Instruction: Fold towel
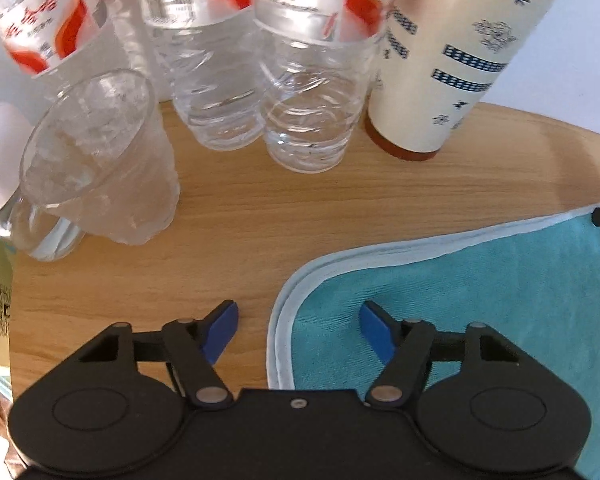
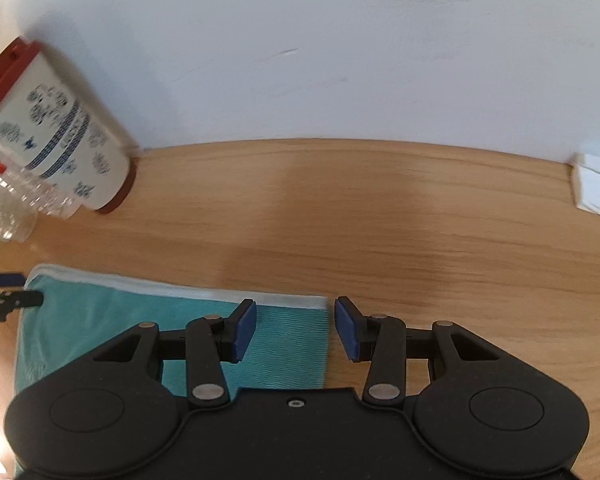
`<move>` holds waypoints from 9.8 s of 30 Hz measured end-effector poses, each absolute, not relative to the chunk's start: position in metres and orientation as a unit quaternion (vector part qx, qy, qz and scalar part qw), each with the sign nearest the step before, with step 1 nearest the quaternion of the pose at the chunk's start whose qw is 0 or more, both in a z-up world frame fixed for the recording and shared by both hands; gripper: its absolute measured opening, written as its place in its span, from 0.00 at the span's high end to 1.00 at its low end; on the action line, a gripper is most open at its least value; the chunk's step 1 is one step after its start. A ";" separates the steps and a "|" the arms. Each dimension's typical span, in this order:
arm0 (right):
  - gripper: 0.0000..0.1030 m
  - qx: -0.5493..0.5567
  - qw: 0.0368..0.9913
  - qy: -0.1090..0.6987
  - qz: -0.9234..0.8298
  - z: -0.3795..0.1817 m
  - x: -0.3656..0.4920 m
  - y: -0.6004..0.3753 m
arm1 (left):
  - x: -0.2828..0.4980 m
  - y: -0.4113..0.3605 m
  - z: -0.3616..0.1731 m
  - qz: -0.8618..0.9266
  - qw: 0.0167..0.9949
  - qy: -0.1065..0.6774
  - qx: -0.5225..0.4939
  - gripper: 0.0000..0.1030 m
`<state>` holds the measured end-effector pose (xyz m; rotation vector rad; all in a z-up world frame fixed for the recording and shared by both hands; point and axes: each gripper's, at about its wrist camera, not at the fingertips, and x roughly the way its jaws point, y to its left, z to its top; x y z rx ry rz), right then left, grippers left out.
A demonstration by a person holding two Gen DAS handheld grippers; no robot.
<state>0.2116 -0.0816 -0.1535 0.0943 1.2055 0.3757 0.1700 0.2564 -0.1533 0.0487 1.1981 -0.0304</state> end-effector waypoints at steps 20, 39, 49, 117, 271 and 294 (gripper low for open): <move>0.91 0.077 0.780 0.583 0.213 -0.152 0.227 -0.094 | 0.190 0.234 -0.154 -0.023 0.834 0.551 0.027 0.87; 0.91 0.057 0.826 0.494 0.266 -0.086 0.190 -0.107 | 0.158 0.208 -0.125 -0.018 0.865 0.498 0.063 0.93; 0.91 0.039 0.811 0.508 0.287 -0.075 0.123 -0.117 | 0.085 0.214 -0.112 -0.039 0.859 0.503 0.094 0.93; 0.90 0.026 0.804 0.532 0.267 -0.092 0.086 -0.126 | 0.170 0.229 -0.112 -0.177 0.831 0.510 0.133 0.95; 0.77 -0.123 0.781 0.564 0.236 -0.132 -0.005 -0.080 | 0.025 0.200 -0.150 -0.121 0.846 0.510 0.100 0.41; 0.72 -0.075 0.829 0.527 0.172 -0.130 0.022 -0.081 | 0.014 0.181 -0.135 -0.108 0.854 0.499 0.098 0.32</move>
